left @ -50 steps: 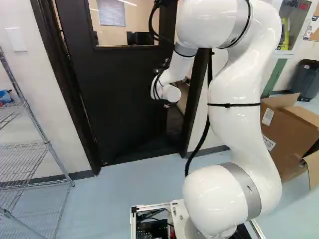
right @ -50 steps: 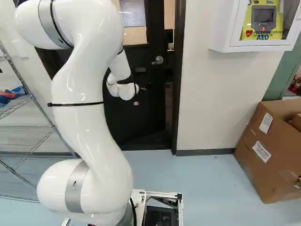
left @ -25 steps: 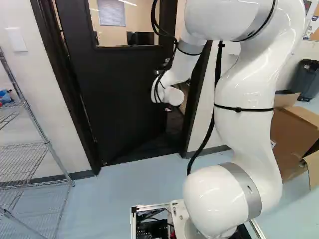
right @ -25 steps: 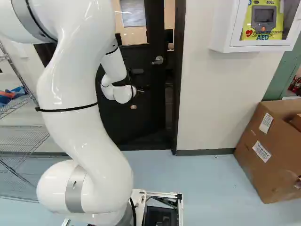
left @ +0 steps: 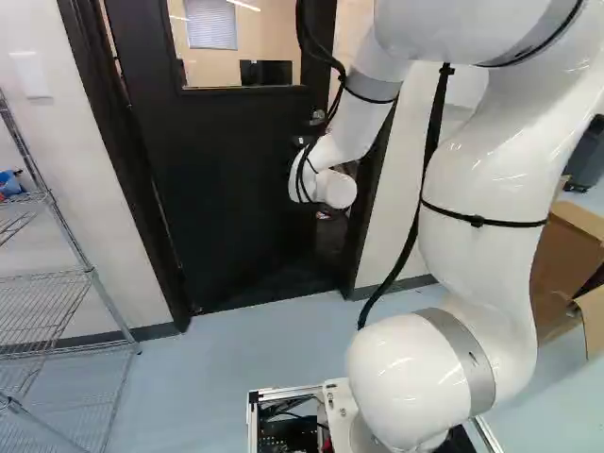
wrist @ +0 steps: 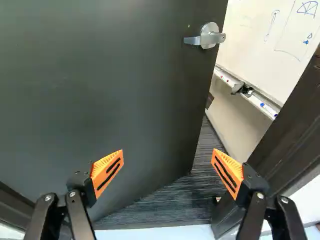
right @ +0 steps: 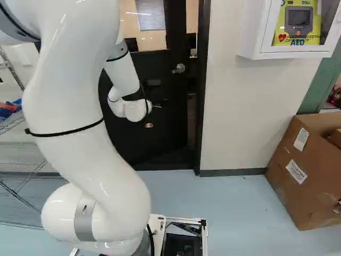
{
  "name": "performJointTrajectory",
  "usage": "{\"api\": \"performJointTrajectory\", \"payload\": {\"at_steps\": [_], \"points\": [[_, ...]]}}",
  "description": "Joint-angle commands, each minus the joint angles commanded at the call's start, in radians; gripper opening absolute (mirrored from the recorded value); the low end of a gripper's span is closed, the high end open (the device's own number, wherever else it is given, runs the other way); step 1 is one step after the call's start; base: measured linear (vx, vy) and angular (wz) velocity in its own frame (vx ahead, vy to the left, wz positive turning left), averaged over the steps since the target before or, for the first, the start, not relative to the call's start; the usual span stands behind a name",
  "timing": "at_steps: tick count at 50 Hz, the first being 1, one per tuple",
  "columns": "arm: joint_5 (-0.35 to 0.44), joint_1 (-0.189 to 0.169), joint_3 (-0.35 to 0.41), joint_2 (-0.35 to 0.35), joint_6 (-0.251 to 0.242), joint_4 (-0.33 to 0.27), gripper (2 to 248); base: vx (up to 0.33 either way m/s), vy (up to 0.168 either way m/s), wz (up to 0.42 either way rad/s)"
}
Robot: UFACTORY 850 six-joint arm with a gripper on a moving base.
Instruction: Open the door and move inside
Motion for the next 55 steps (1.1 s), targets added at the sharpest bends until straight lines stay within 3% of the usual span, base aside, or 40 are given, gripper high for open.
{"api": "performJointTrajectory", "payload": {"at_steps": [27, 55], "points": [[0.000, -0.009, 0.147, 0.134, 0.000, -0.006, 247, 0.000, 0.000, 0.000], [0.000, -0.064, 0.285, 0.269, 0.000, -0.006, 247, 0.000, 0.000, 0.000]]}}
